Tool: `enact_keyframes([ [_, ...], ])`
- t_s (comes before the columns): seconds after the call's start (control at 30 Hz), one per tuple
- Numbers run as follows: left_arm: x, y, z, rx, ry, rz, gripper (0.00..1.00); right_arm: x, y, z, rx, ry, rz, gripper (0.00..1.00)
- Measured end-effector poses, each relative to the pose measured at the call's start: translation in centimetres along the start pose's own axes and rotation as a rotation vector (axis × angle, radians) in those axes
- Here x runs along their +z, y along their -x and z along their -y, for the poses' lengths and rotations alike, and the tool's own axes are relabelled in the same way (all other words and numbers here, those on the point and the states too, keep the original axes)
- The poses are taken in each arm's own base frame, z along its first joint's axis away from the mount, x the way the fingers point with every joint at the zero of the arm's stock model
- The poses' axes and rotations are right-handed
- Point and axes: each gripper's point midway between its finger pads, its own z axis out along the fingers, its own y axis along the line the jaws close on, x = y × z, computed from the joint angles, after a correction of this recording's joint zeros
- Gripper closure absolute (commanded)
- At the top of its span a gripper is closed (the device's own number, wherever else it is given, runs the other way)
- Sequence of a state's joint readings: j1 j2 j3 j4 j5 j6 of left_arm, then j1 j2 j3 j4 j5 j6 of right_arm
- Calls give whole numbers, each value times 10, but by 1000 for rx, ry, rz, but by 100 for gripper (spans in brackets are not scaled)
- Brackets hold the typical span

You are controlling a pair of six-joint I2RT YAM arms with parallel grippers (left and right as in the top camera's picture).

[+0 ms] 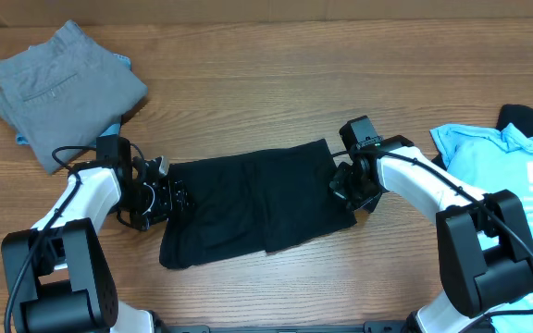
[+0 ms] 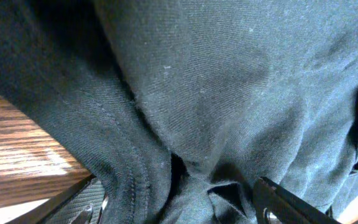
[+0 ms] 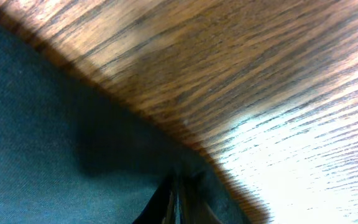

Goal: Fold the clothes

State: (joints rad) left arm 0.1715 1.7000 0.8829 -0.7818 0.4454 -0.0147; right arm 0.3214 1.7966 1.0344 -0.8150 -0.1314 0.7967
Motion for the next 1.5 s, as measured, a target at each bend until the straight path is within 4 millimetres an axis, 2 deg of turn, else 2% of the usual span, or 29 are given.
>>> enact_keyframes([
  [0.2, 0, -4, 3, 60, -19, -17, 17, 0, 0, 0, -12, 1, -1, 93],
  [0.4, 4, -10, 5, 87, -45, -28, 27, 0, 0, -1, -15, 4, 1, 93],
  [0.5, 9, -16, 12, 92, -98, -18, 40, 0, 1, -3, -36, 15, 3, 93],
  [0.63, 16, -23, 18, 90, -157, -19, 64, 0, 1, -5, -53, 24, -2, 93],
  [0.77, 23, -31, 19, 69, -189, -43, 75, 0, 0, -6, -66, 28, -3, 93],
  [0.83, 24, -30, 19, 68, -193, -39, 75, 0, 0, -6, -72, 28, -4, 93],
  [0.87, 24, -30, 20, 67, -196, -37, 72, 0, 0, -6, -74, 27, -4, 93],
  [0.9, 25, -30, 20, 64, -199, -35, 62, 0, 0, -6, -77, 28, -5, 93],
  [0.93, 25, -30, 21, 55, -205, -34, 58, 0, 0, -6, -79, 28, -4, 93],
  [1.03, 23, -29, 28, 36, -240, -33, 49, 0, 0, -6, -86, 28, -4, 93],
  [1.13, 21, -29, 32, 21, -262, -33, 46, 0, 0, -6, -88, 27, -4, 93],
  [1.2, 21, -26, 33, 25, -273, -23, 59, 0, 0, -6, -90, 28, -5, 93],
  [1.3, 23, -20, 30, 26, -255, -1, 90, 0, 0, -6, -92, 28, -5, 93],
  [1.33, 25, -19, 27, 25, -244, 2, 96, 0, 0, -6, -92, 28, -6, 93],
  [1.5, 28, -18, 23, 16, -222, -1, 96, 0, 0, -6, -113, 28, -7, 95],
])
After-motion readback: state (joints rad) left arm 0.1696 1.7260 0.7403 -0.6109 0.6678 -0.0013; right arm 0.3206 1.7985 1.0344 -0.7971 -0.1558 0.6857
